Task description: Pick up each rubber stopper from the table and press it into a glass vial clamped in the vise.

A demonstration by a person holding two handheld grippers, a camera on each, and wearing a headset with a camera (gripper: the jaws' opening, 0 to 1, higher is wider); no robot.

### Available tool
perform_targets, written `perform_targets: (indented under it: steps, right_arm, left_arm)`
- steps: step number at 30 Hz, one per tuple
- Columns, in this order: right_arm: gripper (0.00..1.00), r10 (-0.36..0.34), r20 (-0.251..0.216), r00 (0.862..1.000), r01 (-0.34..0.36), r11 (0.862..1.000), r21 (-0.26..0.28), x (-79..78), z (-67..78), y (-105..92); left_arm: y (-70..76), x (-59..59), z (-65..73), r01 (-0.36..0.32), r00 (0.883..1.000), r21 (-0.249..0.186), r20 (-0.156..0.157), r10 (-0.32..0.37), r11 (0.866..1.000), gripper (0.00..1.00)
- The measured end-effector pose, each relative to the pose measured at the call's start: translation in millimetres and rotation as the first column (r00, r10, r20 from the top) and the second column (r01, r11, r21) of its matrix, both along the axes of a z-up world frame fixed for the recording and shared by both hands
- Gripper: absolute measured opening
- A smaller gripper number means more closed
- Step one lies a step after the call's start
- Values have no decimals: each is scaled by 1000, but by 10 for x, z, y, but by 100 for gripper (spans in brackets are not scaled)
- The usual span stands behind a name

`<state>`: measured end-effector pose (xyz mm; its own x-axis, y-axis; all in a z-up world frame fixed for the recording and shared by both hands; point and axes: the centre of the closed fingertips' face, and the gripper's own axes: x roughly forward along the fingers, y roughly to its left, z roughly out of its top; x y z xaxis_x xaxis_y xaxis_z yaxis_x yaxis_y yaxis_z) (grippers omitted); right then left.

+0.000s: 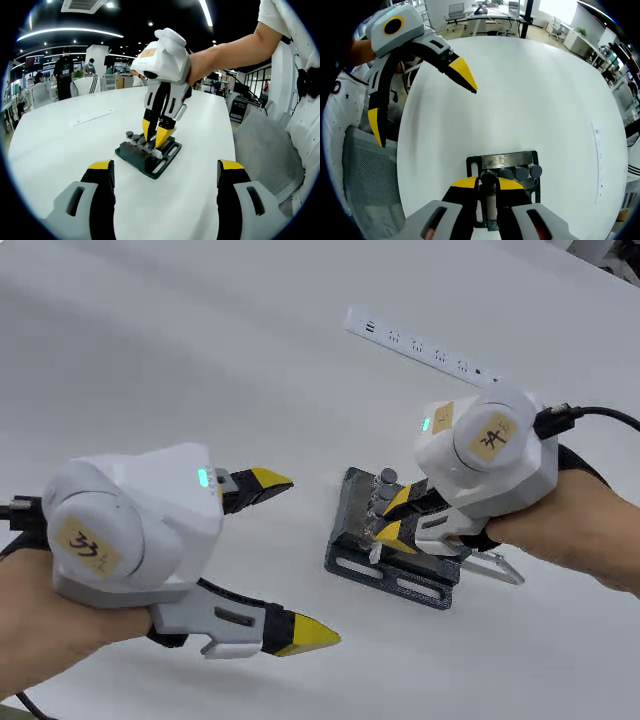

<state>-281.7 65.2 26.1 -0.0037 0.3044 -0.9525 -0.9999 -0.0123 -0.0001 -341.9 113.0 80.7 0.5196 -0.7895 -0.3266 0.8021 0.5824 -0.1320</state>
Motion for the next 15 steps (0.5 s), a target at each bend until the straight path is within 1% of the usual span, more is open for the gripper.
perform_targets:
  steps: [12, 14, 15]
  right_arm:
    - [10, -34, 1, 999, 34, 999, 15, 12, 9, -23]
    - [9, -35, -2, 999, 35, 999, 19, 10, 30, -25]
    - [9, -35, -3, 999, 35, 999, 29, 4, 64, -16]
  left_arm:
    - [-15, -7, 0, 9, 1000, 2, 1, -9, 1000, 83]
    - [-15, -7, 1, 9, 1000, 3, 1, -9, 1000, 83]
    - [-16, -9, 0, 11, 1000, 3, 0, -11, 1000, 82]
